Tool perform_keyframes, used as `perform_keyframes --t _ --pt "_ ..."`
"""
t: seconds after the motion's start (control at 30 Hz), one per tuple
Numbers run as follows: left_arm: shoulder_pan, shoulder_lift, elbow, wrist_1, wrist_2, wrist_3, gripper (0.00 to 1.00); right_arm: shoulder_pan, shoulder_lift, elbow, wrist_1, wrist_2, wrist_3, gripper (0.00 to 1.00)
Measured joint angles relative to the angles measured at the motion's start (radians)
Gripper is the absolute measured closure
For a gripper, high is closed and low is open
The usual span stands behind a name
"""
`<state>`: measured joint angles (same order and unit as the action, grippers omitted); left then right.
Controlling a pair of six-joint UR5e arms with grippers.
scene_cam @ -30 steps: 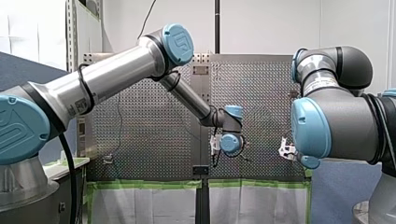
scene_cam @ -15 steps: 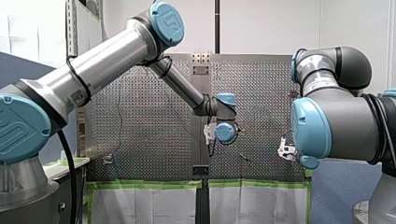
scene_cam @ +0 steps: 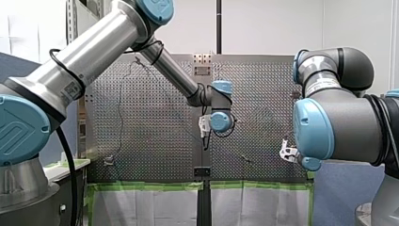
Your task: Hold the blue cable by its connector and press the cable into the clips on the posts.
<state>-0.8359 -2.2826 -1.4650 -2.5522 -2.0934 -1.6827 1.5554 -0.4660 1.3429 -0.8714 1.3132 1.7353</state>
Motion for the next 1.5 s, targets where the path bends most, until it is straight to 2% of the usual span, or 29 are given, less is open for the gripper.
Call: perform_keyframes --t 1.23,1.4,1.5 --pt "0.009 0.39 -0.39 0.025 -0.021 -0.001 0.0 0.022 0.0 -0.004 0.001 -0.001 -0.003 1.0" --pt "0.009 0.438 -0.438 0.055 -0.02 -0.005 0.0 0.026 0.0 -0.005 0.004 -0.001 -0.006 1.0" --pt "0.01 0.466 -0.467 0.082 -0.02 -0.017 0.0 0.03 -0.001 -0.006 0.022 0.0 -0.018 1.0"
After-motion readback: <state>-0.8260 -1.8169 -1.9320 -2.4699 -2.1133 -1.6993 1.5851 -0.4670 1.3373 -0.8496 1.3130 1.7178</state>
